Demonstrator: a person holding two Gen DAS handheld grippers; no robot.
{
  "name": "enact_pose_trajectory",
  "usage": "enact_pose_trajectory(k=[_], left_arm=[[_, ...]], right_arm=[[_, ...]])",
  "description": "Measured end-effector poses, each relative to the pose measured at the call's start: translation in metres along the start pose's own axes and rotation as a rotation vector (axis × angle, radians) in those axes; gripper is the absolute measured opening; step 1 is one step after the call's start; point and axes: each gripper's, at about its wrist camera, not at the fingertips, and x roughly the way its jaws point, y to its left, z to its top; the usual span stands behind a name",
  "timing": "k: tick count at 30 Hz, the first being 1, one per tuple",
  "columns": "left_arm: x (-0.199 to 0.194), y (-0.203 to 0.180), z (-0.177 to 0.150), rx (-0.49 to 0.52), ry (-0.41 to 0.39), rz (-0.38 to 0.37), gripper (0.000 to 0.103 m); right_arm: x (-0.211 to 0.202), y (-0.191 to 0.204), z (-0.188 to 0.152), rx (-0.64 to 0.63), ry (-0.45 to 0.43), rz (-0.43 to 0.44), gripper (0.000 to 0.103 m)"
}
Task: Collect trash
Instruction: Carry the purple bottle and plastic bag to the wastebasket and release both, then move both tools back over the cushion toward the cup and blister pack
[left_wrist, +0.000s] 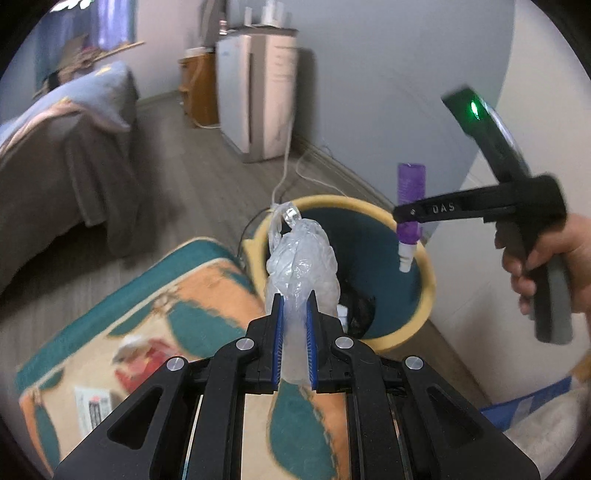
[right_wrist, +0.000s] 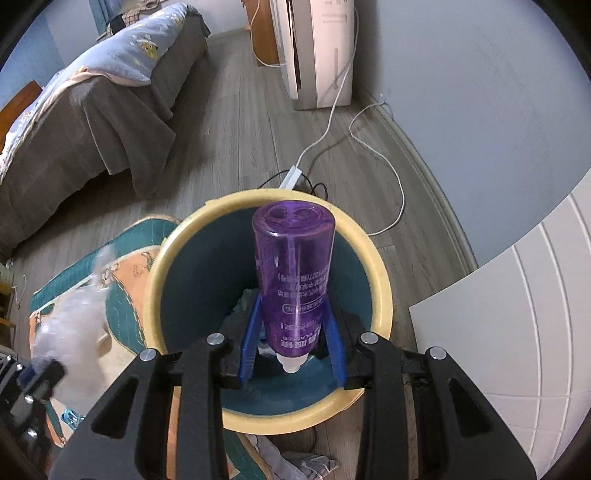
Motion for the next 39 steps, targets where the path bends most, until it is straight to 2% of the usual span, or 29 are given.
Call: enact_pose_trajectory(k=[4,6,8,10,11,12,13,15,16,17,21,28,33,39], left_arm=[[0.023,-0.015,0.019,0.039,0.014,0.007,0.013],[0.028,-0.017,0.028,0.049,-0.001,0.013,0.020],[0.029,-0.016,0.032,0.056,-0.013,0.028,0.031],[0.028,-0.015,0.036,0.056,-0.029,0.040,0.051],[0.027,-0.015,0.036,0.057,-0.037,0.044,0.056],[0.025,-0.014,0.035,0.058,-0.044,0.049,0.067],[0.023,-0.012,0.034,0.059,-0.048,0.052,0.078],[0.017,-0.008,0.031,0.052,-0.066,0.066,0.091],[0.014,-0.006,0.029,0.046,-0.073,0.075,0.094],[0.012,-0.004,0.027,0.042,-0.076,0.083,0.094],[-0.005,0.008,0.017,0.012,-0.081,0.108,0.095],[-0.045,0.041,0.004,-0.044,-0.099,0.172,0.096],[-0.084,0.075,-0.021,-0.089,-0.105,0.228,0.097],[-0.118,0.111,-0.050,-0.144,-0.076,0.306,0.097]], right_arm=[[0.001,-0.002,0.002,0.007,-0.004,0.010,0.032],[0.000,-0.004,0.002,0.010,-0.007,0.020,0.032],[0.000,-0.005,0.004,0.017,-0.010,0.019,0.038],[-0.001,-0.008,0.005,0.023,-0.019,0.016,0.046],[-0.001,-0.008,0.006,0.027,-0.020,0.015,0.049],[-0.001,-0.009,0.006,0.029,-0.021,0.014,0.051],[-0.001,-0.009,0.007,0.030,-0.023,0.011,0.057],[-0.002,-0.008,0.008,0.034,-0.027,0.010,0.068],[-0.002,-0.007,0.009,0.035,-0.030,0.010,0.076],[-0.003,-0.006,0.010,0.036,-0.036,0.009,0.086],[-0.010,0.002,0.012,0.039,-0.059,0.019,0.097],[-0.019,0.026,0.015,0.002,-0.077,0.027,0.097],[-0.027,0.048,0.015,-0.023,-0.091,0.052,0.097],[-0.032,0.083,0.006,-0.072,-0.088,0.055,0.097]])
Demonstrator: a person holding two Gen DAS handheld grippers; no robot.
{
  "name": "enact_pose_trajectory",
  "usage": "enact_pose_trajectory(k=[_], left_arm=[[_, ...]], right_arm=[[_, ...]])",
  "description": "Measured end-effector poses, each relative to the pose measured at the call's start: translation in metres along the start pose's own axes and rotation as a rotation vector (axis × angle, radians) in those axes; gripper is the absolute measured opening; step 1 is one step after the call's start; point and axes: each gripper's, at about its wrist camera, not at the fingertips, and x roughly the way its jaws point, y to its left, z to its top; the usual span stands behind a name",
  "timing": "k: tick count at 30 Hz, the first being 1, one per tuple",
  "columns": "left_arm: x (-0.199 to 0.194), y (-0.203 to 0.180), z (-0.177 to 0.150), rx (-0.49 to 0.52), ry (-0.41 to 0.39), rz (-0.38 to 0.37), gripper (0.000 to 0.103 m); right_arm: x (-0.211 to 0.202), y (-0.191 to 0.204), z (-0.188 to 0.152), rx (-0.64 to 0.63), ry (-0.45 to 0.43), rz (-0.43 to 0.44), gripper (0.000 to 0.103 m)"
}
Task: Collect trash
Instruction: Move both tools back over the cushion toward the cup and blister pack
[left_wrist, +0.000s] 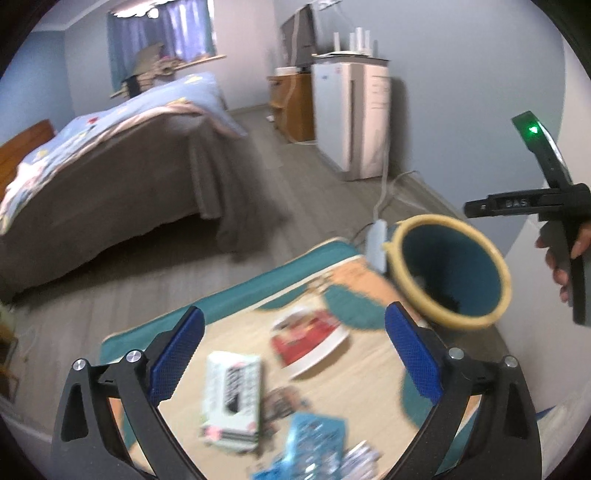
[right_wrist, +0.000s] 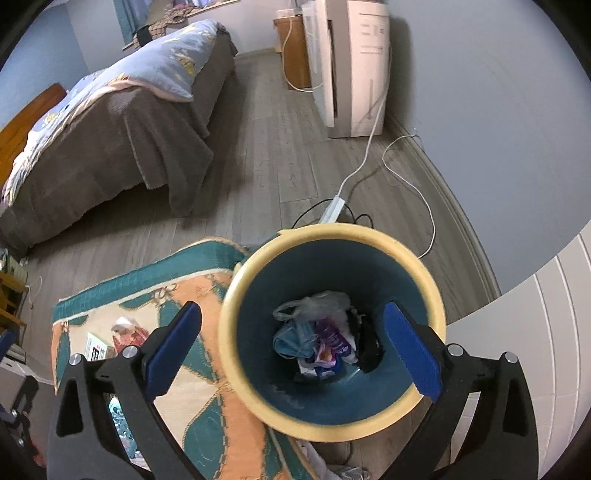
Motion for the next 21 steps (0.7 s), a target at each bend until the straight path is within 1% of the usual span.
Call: enact_pose_trajectory(k=[3,7,9,12,16,19,21], left_arm=[[-0.012,0.020,-0.019,-0.037,0.017,0.024,0.097],[-0.017,0.035,-0.044,-0.081,0.046,0.045,0.097],[-0.016,0.039,-0.055,-0.087,0.059,0.055,0.097],[-0.016,0.037,-0.068,-0.056,0.056,0.090,0.097],[-0.011,0.036,-0.082,-0.022,0.077,0.088,0.097],[0.002,0.029,-0.092,0.008,0.111,0.068,0.097],[0.011,0.024,-0.099,0.025,0.141,0.040,0.097]], right_arm=[[-0.002,0.023,-0.010,-0.046,0.016,0.006,0.097],[-0.008,0.055,-0.027,-0.120,0.020,-0.022,0.097],[-0.012,0.069,-0.036,-0.143,0.015,-0.037,0.097],[-0.016,0.083,-0.048,-0.136,0.019,-0.030,0.097],[-0.018,0.094,-0.059,-0.089,0.029,-0.021,0.097],[-0.014,0.103,-0.063,-0.059,0.041,-0.015,0.097],[-0.010,0.110,-0.063,-0.057,0.051,-0.001,0.097]])
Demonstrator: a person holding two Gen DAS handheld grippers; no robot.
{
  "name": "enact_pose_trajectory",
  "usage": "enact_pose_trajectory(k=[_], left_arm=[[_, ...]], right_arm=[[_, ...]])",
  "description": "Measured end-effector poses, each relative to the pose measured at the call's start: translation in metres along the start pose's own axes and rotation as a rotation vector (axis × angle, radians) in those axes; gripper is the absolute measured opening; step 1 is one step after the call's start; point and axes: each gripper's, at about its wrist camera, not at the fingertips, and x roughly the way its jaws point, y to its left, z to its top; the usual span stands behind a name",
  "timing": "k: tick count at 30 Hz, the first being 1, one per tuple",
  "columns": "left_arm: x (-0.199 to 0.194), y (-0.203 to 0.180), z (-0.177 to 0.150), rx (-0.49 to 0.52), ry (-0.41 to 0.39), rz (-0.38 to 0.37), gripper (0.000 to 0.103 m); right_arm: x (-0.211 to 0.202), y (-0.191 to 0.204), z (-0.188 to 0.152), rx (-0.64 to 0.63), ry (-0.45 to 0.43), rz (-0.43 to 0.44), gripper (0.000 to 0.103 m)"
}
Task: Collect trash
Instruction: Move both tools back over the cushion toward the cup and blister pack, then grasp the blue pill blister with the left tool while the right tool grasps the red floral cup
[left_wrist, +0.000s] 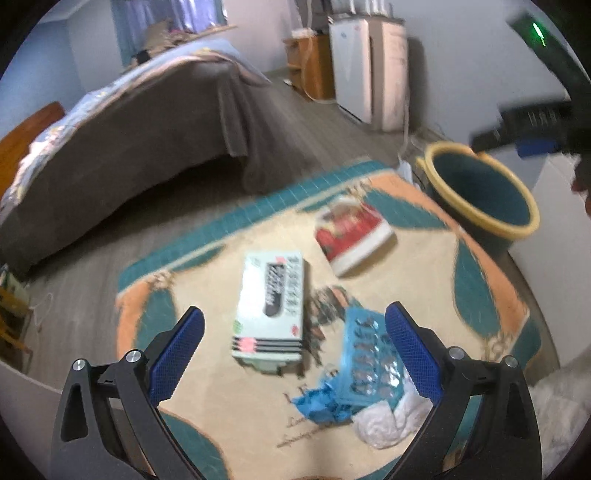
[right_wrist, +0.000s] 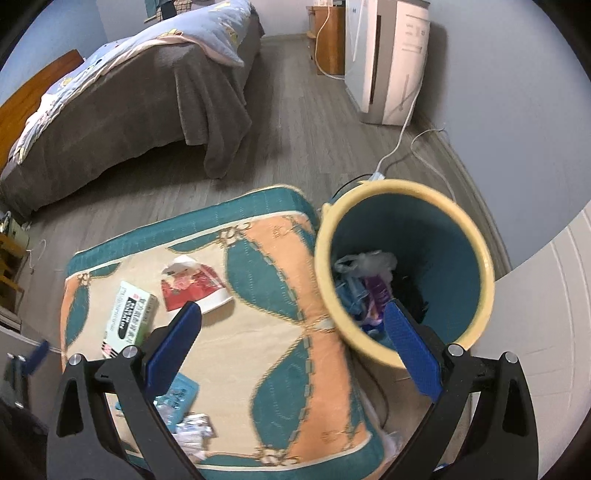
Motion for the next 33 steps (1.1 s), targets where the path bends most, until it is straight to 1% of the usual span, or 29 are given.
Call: enact_pose_trajectory(k=[1,3,6,8,13,18,20,22,23,25,26,28,29,31,33], left_arm=[[0.005,-0.004,-0.003,0.013,0.017,-0.017,0.097],[0.011,-0.010,-0.006,0.050,0.030,-0.020,0.097],[0.021,-0.016,-0.011,0.092,0.049,-0.023,0.097],[0.027,-0.018,-0.014,0.085,0.074,-0.043,0.097],[0.050,-0.024,-0.021,0.042,0.146,-0.132,0.097],[0.064,-0.037,-0.024,0.063,0.177,-0.176,0.094],[0.068,-0.041,-0.025,0.072,0.188,-0.192,0.087],[0.075,-0.046,-0.026,0.083,0.217,-0.210,0.067],[0.077,-0.048,-0.026,0.091,0.231,-0.212,0.062],[0.078,-0.048,-0.024,0.099,0.230,-0.205,0.047],[0.077,-0.048,-0.022,0.097,0.226,-0.209,0.044],[0.074,-0.043,-0.017,0.077,0.211,-0.213,0.033],[0.072,-0.040,-0.015,0.064,0.204,-0.217,0.030],[0.066,-0.035,-0.010,0.036,0.193,-0.237,0.019],[0.058,-0.030,-0.006,0.020,0.178,-0.245,0.013]], right_arm=[[0.002,0.003,0.000,0.002,0.007,0.007,0.097],[0.008,0.010,0.000,0.003,0.018,0.018,0.097],[0.015,0.019,0.002,-0.033,0.026,-0.005,0.097],[0.020,0.023,0.004,-0.057,0.029,-0.019,0.097],[0.031,0.029,0.007,-0.095,0.042,-0.034,0.097],[0.038,0.030,0.010,-0.139,0.041,-0.053,0.097],[0.040,0.029,0.012,-0.149,0.044,-0.058,0.097],[0.043,0.027,0.012,-0.151,0.050,-0.060,0.097],[0.044,0.026,0.013,-0.151,0.054,-0.058,0.097],[0.045,0.024,0.014,-0.151,0.055,-0.058,0.097],[0.046,0.023,0.014,-0.151,0.056,-0.059,0.097],[0.046,0.021,0.014,-0.148,0.057,-0.058,0.097],[0.047,0.021,0.015,-0.146,0.059,-0.056,0.097],[0.047,0.020,0.015,-0.140,0.062,-0.050,0.097],[0.047,0.020,0.015,-0.136,0.063,-0.042,0.097]])
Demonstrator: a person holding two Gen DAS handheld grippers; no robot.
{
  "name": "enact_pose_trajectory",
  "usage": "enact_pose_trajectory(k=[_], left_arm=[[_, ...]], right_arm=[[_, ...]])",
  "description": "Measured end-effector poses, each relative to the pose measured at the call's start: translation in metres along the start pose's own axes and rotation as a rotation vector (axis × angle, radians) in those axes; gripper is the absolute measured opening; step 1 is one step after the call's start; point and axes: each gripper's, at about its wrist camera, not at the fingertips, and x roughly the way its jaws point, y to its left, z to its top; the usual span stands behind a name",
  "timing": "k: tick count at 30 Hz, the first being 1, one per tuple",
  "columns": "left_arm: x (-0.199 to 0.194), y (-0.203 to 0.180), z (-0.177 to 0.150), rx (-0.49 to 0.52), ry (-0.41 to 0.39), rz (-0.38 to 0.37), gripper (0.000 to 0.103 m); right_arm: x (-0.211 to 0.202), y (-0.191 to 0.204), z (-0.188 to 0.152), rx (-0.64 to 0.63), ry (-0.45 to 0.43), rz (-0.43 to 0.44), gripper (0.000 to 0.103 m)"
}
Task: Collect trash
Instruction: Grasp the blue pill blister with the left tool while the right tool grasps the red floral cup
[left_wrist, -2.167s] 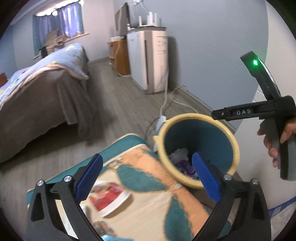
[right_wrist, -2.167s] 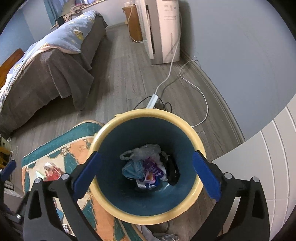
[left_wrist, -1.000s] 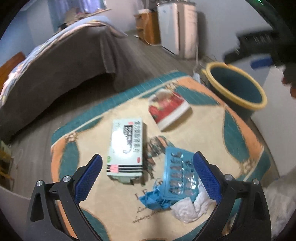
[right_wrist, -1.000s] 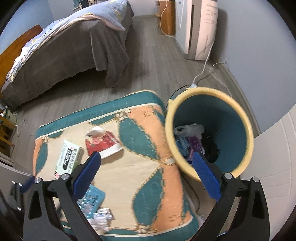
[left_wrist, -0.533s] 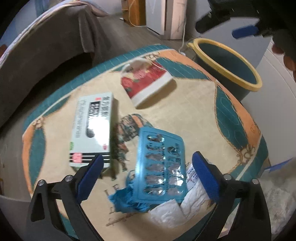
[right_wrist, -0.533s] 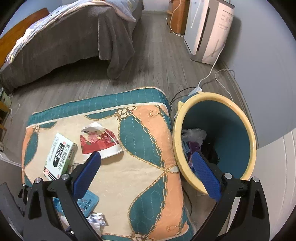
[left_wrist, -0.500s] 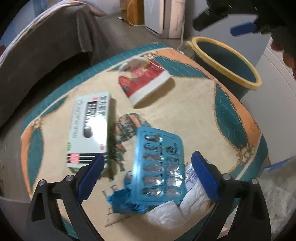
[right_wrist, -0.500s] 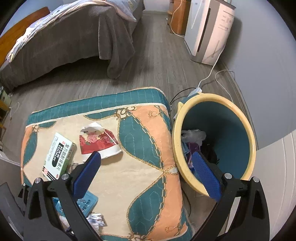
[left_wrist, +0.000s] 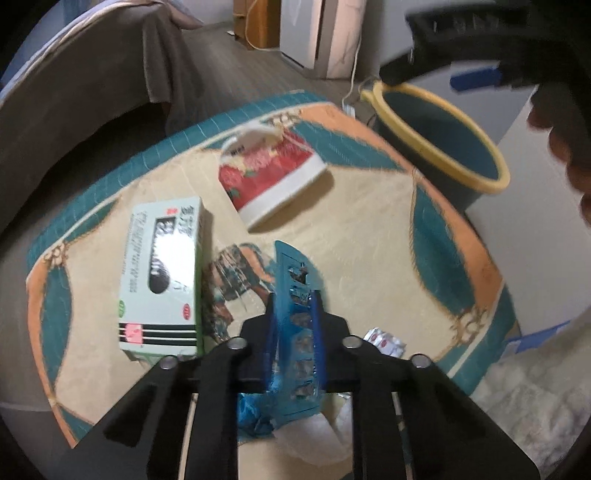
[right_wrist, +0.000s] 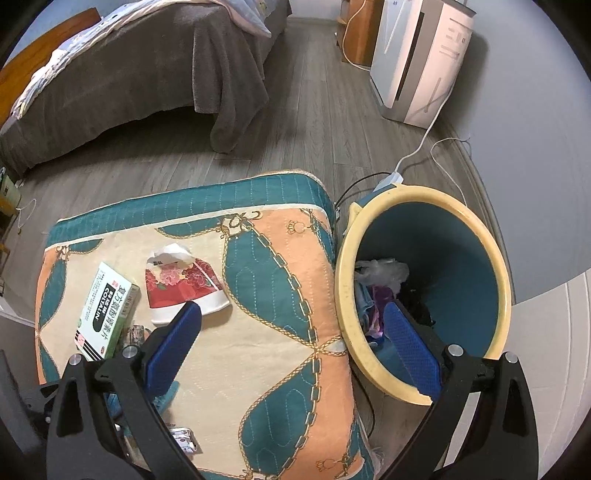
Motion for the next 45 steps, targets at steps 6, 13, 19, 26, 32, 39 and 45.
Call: enact_pose_trajectory(k=[6,13,19,26,32,39,45], left_arm=[[-0.044,0.015,0.012,-0.030,-0.084,0.018,0.011],[-0.113,0.047,0.043,-0.031,-0.190,0.109,0.011],[-0.126,0.082,0.029,-0.102,-0.226,0.158,0.011],[-0.103,0.115,0.019,-0.154,-0.166,0.195,0.011],[-0.085,0.132,0.025,-0.187,-0.152,0.180,0.011],[-0.062,0.133,0.037,-0.156,-0.117,0.167,0.011],[-0.047,0.136,0.044,-0.146,-0.101,0.162,0.011]], right_arm=[[0.000,0.007,0.001,-0.010,-0.001,0.010,0.097],[-0.007,0.027,0.005,-0.021,0.010,0.029,0.097],[0.000,0.058,-0.002,-0.089,0.013,0.049,0.097],[0.019,0.090,-0.001,-0.140,0.037,0.041,0.097],[0.045,0.108,0.006,-0.166,0.082,0.048,0.097],[0.081,0.115,0.010,-0.159,0.157,0.027,0.097],[0.099,0.122,0.012,-0.203,0.188,0.005,0.097]])
